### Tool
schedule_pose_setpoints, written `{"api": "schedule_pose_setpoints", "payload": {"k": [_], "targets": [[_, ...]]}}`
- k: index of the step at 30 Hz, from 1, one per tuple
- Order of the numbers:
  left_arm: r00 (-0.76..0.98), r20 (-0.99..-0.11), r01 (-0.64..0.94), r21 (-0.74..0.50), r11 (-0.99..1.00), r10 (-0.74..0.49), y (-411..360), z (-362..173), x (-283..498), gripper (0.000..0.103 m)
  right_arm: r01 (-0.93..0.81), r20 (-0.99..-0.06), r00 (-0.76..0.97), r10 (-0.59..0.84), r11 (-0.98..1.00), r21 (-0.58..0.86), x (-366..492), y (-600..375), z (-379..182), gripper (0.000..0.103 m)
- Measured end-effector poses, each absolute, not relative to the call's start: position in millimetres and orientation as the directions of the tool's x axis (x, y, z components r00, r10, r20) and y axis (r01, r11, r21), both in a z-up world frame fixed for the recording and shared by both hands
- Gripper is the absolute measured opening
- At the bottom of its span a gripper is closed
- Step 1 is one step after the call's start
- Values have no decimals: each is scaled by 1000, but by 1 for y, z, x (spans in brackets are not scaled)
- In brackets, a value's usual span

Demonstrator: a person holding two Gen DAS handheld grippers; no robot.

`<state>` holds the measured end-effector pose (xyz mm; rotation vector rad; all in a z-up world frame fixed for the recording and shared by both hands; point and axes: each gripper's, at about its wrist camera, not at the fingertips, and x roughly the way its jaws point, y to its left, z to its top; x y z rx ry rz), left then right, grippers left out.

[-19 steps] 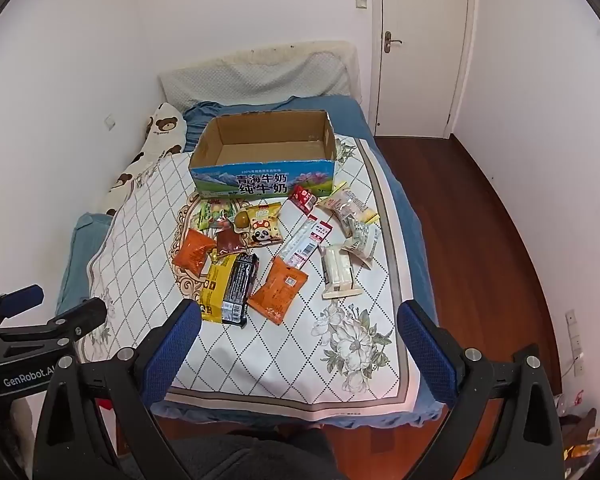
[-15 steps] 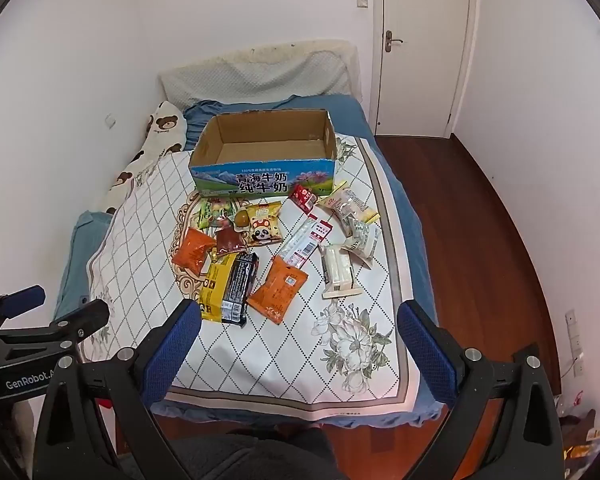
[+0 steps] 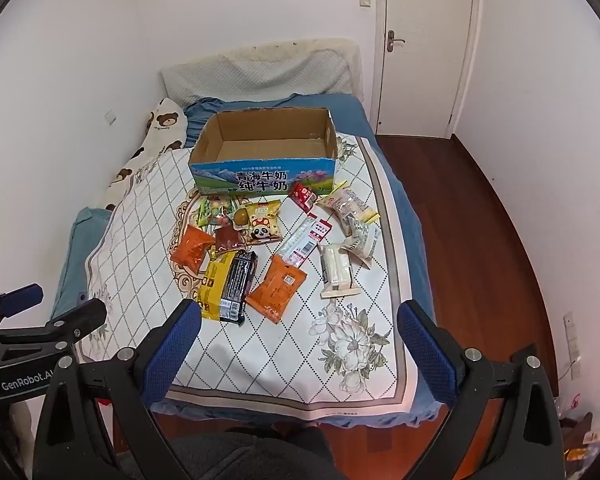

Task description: Organize snacks

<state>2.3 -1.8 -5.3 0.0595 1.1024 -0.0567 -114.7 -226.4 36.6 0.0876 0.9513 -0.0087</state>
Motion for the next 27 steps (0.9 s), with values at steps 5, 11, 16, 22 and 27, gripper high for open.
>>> {"api": "schedule_pose_setpoints", "payload": {"k": [5, 11, 16, 22, 27], "targets": [[453, -891, 75, 23, 997, -14, -1, -3, 3, 103, 43, -810, 585, 32, 997, 70, -113, -226, 32, 100], [461, -887, 72, 24, 997, -12, 2, 1, 5, 103, 46, -813, 582, 36, 996, 77, -114, -227, 33, 100], [463, -886, 76, 24, 997, -14, 0, 2, 4, 103, 46, -810, 586, 31, 996, 71, -113, -226, 33, 100], [465, -885, 76, 28, 997, -11, -4, 0, 6, 103, 48, -810, 586, 29, 996, 70, -112, -227, 36, 100], [465, -885, 76, 27, 997, -11, -5, 1, 9, 103, 48, -809, 586, 30, 996, 71, -112, -228, 36, 100]]}}
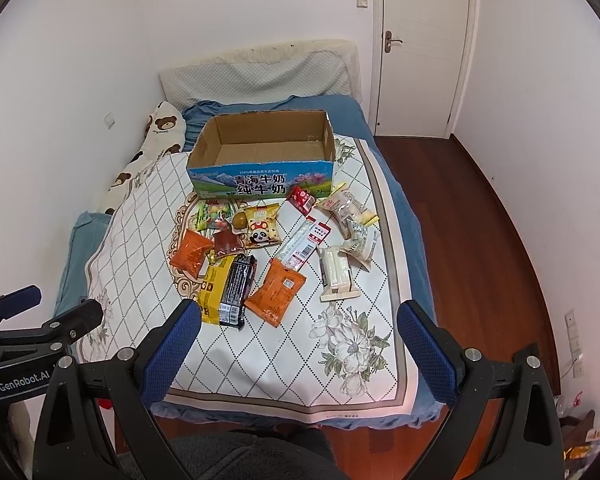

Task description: Organize snacks

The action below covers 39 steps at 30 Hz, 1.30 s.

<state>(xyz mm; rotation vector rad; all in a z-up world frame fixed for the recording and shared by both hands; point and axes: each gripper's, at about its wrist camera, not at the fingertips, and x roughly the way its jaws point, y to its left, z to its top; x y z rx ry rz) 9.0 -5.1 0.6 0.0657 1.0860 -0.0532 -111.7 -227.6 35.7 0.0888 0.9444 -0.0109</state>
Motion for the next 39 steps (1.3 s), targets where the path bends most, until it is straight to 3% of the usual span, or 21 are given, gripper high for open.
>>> {"api": "schedule_pose_setpoints", "payload": {"k": [39], "targets": [[472, -881, 79, 20, 997, -20, 1, -3, 6, 103, 51, -802, 597, 28, 996, 72, -114, -225, 42, 100]]}}
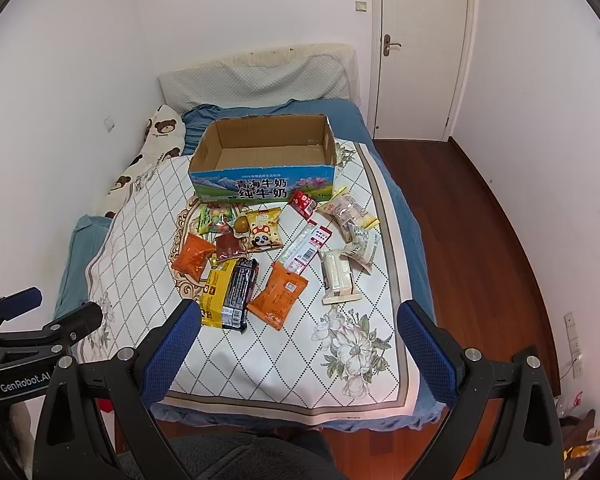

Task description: Organize snacks

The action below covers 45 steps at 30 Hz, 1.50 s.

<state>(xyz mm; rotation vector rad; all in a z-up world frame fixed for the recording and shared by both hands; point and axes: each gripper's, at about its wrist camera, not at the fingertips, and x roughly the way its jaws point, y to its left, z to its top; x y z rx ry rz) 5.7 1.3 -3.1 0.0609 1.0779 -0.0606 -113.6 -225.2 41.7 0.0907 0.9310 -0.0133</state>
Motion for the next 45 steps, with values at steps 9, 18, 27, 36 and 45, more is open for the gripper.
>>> {"api": "schedule_pose_setpoints", "payload": {"k": [9, 18, 27, 36, 45], "targets": [[472, -881, 70, 22, 997, -14, 3, -6, 7, 103, 49, -806, 591, 38, 995, 83, -108, -223, 39, 100], [418, -902, 45, 141, 989, 109, 7, -97, 79, 103, 119, -845, 513, 150, 963, 243, -59, -244, -41, 100], [134, -991, 170, 27, 985, 4, -11, -244, 173, 103, 266, -908, 386, 166, 922, 282, 13, -262, -196, 69], [1, -1000, 305, 1, 952, 0, -52, -323, 231, 88, 339, -925, 307, 223, 883, 325, 49, -252, -261, 71], [4, -1000, 175, -11, 984, -12, -16, -319, 199, 82, 346, -940, 239, 244, 883, 317, 74, -218, -282, 78]]}}
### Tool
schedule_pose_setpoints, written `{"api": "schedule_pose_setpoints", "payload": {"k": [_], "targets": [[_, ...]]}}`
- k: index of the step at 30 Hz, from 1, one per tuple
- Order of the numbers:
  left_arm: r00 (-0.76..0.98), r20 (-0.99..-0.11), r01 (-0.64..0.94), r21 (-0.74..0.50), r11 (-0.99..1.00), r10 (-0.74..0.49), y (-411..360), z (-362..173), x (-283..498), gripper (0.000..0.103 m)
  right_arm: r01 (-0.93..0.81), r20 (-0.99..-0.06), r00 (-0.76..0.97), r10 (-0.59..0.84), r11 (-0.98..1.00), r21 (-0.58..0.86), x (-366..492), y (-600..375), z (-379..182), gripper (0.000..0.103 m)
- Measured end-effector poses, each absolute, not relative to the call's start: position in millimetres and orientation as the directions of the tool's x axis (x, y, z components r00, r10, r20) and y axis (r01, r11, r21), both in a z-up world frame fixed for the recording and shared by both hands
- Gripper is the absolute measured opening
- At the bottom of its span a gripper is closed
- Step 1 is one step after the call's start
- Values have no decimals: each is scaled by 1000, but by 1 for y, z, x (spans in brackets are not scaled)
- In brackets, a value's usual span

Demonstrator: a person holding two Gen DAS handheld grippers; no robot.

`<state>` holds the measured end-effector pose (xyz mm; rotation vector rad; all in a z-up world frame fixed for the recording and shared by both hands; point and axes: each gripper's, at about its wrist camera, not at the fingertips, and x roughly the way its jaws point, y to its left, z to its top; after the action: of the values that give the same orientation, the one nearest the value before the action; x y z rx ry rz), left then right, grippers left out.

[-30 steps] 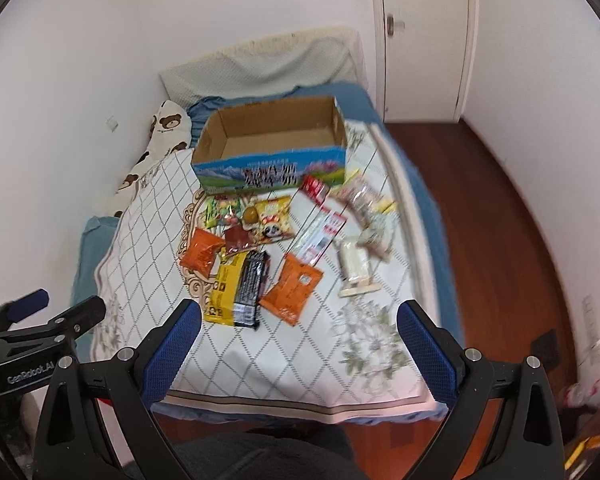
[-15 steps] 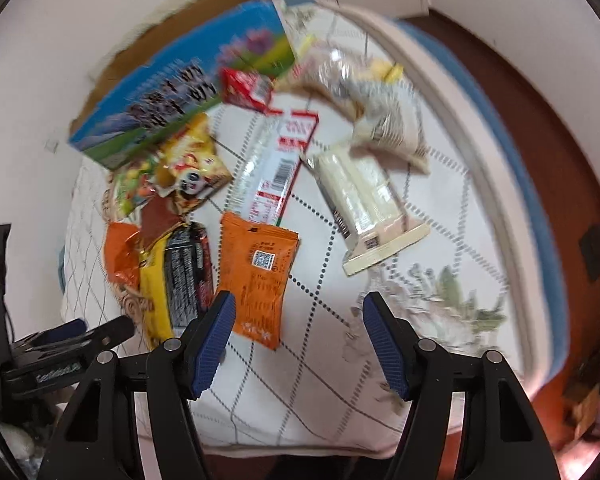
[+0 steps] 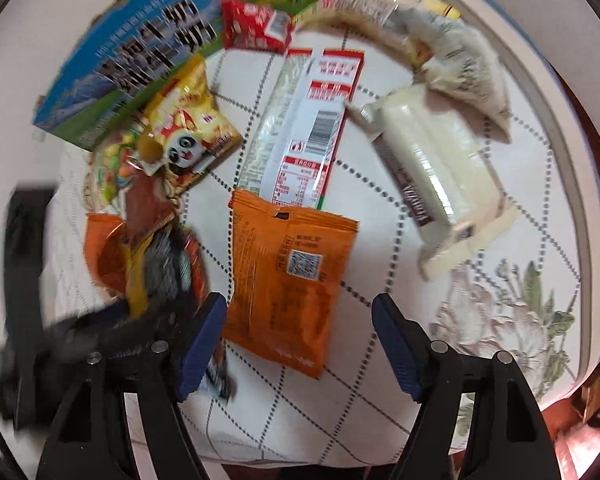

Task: Organize snacks
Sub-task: 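Grasp the yellow-black bag with the left tool while the right tool grasps the orange packet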

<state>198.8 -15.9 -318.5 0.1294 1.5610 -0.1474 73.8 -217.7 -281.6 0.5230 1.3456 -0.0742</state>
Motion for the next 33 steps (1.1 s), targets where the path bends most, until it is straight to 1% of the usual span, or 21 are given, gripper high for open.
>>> {"api": "schedule_pose_setpoints", "payload": {"k": [2, 5, 7, 9, 10, 13, 16, 17, 18, 19, 23, 26, 31, 32, 33], "targets": [[1, -1000, 129, -17, 991, -17, -4, -321, 190, 82, 357, -947, 218, 236, 884, 303, 85, -208, -292, 78], [2, -998, 101, -61, 993, -61, 8, -323, 188, 85, 345, -965, 184, 186, 907, 241, 100, -191, -303, 78], [-16, -995, 97, -98, 990, -97, 12, -327, 188, 88, 317, -976, 166, 139, 930, 187, 106, -180, -306, 74], [-30, -992, 97, -129, 987, -126, 16, -330, 188, 89, 247, -982, 153, 109, 958, 144, 108, -170, -304, 66], [-45, -988, 96, -152, 984, -149, 19, -332, 187, 89, 189, -986, 142, 85, 976, 112, 107, -163, -303, 65], [-102, -973, 63, -214, 975, -207, 29, -342, 183, 89, -3, -996, 86, 5, 1000, 5, 100, -144, -303, 64], [-102, -970, 68, -227, 971, -220, 35, -339, 185, 89, -76, -997, 70, -19, 997, -24, 92, -138, -304, 67], [-105, -971, 81, -223, 971, -215, 35, -338, 184, 89, -71, -998, 64, -20, 997, -25, 90, -138, -304, 73], [-107, -972, 97, -220, 971, -209, 41, -351, 190, 89, -58, -998, 65, -14, 998, -18, 87, -140, -304, 76], [-109, -973, 112, -215, 970, -203, 32, -349, 187, 89, -29, -998, 67, 8, 1000, 6, 85, -142, -301, 77], [-111, -977, 156, -196, 968, -180, 18, -348, 179, 89, 58, -995, 89, 53, 997, 58, 71, -150, -297, 78], [-92, -982, 164, -180, 970, -167, 4, -347, 176, 89, 102, -995, 84, 51, 993, 59, 63, -148, -303, 78], [-50, -985, 163, -169, 972, -163, -4, -341, 158, 85, 154, -995, 98, 12, 988, 27, 52, -137, -319, 78], [-43, -986, 163, -168, 972, -163, 1, -336, 147, 85, 163, -995, 102, 8, 986, 25, 55, -145, -330, 78], [-37, -986, 165, -165, 972, -161, 0, -334, 144, 84, 180, -994, 108, 5, 983, 25, 54, -144, -332, 74]]}}
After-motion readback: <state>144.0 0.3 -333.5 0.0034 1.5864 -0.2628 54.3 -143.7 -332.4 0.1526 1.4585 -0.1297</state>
